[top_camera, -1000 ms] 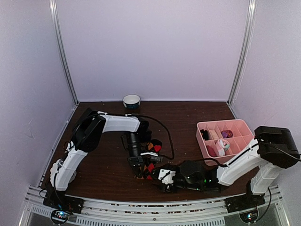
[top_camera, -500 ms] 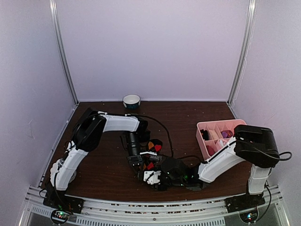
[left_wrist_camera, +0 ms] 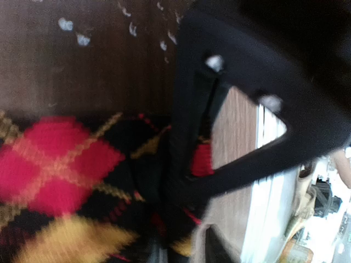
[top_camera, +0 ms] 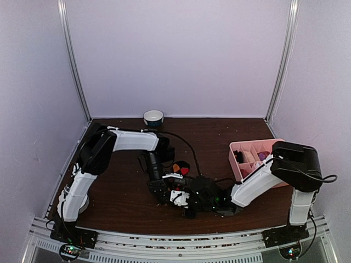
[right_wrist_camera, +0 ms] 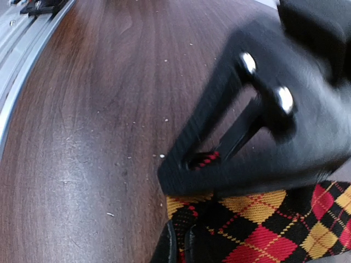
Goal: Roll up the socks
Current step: Roll the sock.
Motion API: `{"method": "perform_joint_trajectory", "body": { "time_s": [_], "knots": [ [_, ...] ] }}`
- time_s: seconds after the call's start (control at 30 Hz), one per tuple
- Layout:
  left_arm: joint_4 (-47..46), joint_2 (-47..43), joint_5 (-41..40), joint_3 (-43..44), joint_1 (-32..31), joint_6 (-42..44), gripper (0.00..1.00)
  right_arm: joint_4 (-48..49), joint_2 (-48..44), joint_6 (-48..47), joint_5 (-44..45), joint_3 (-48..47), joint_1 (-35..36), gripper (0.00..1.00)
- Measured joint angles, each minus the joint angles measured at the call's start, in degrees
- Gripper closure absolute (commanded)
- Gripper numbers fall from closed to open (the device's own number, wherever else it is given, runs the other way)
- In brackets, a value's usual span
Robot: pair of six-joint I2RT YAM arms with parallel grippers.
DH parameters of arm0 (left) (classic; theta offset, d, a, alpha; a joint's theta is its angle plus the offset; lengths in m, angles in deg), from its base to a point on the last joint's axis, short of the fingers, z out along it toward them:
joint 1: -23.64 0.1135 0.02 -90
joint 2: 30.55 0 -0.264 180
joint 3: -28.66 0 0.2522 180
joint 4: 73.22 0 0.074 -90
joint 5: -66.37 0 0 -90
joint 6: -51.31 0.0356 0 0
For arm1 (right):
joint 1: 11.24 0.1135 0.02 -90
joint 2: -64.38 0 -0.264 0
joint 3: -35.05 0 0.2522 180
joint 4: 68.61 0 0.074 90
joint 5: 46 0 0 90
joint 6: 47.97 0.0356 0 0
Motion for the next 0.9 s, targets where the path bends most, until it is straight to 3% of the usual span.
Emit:
{"method": "perform_joint_trajectory", "body": {
  "time_s": [0.23, 0.37, 0.53, 0.63, 0.73, 0.9],
  "knots": [
    [-17.5, -18.8, -13.2, -12.0, 0.1, -7.7, 0.02, 2.3, 0.7, 9.0, -10.1, 1.1, -4.9, 1.0],
    [-24.0, -25.9, -21.9, -12.9, 0.6, -10.4, 0.02, 3.8, 1.2, 13.4, -14.7, 2.0, -7.1, 1.0],
    [-26.5, -22.3, -24.8, -10.9, 5.3, -11.0, 0.02, 4.2, 1.7, 17.2, -18.0, 2.1, -8.6, 1.0],
    [-31.5, -22.7, -27.3, -18.3, 6.4, -9.0, 0.02, 4.2, 2.0, 19.3, -19.9, 2.1, -9.6, 1.0],
    [-33.6, -25.9, -28.3, -26.4, 3.3, -6.5, 0.02, 4.2, 2.6, 21.7, -22.7, 1.7, -11.0, 1.0],
    [-39.0, -31.1, -31.4, -31.4, -1.2, -5.3, 0.02, 4.5, 3.6, 23.8, -27.5, 1.3, -13.2, 1.0]
  ]
}}
